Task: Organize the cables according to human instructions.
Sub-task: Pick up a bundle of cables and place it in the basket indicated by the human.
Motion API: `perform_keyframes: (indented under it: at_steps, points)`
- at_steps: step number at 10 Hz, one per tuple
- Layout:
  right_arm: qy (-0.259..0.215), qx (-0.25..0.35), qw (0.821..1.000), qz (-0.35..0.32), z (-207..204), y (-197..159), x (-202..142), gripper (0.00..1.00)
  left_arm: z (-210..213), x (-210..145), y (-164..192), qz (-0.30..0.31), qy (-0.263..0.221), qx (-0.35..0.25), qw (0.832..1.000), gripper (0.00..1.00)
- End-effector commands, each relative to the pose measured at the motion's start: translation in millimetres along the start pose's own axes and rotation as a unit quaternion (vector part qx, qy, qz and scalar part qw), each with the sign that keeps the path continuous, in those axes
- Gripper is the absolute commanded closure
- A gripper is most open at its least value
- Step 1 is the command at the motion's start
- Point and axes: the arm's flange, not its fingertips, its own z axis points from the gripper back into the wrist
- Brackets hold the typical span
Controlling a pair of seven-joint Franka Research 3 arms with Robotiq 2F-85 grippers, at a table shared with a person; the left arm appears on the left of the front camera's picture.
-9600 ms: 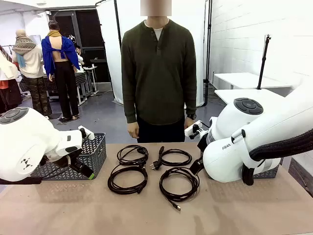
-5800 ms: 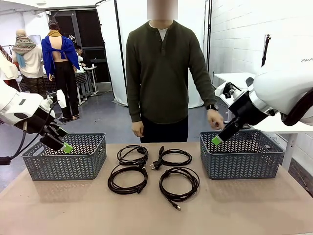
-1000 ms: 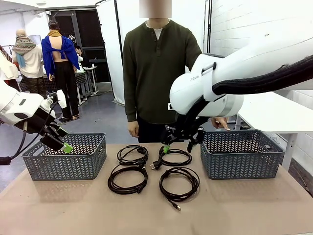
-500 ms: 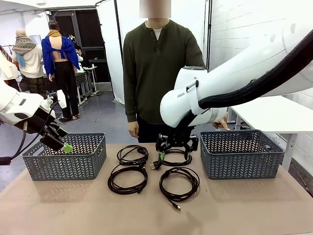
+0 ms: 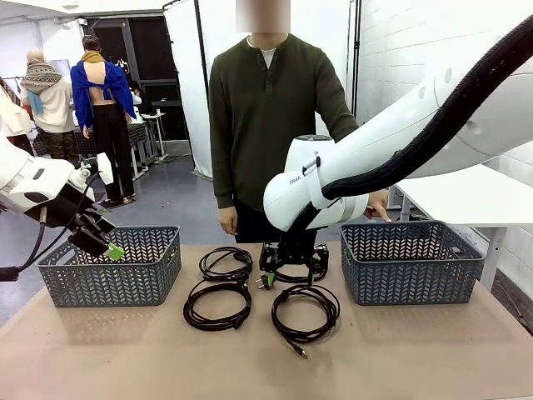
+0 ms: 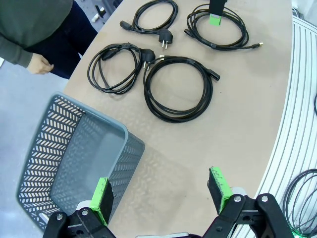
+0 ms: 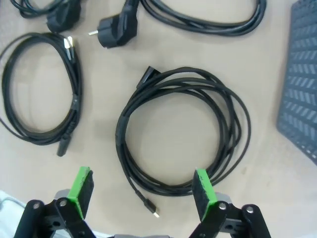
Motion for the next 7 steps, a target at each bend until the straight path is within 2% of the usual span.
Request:
perform_keyframes:
  at_steps: [1, 7]
  points:
    - [0.007, -0.010, 1.000, -0.016, -7.8, 10.0, 6.2, 0.00, -0.7, -2.5, 2.6, -0.001, -0.005, -0.005, 1.000, 0.00]
    - [0.004, 0.000, 1.000, -0.003, -5.0, 2.0, 0.8, 0.00, -0.7, -2.5, 2.6, -0.001, -0.005, -0.005, 1.000, 0.00]
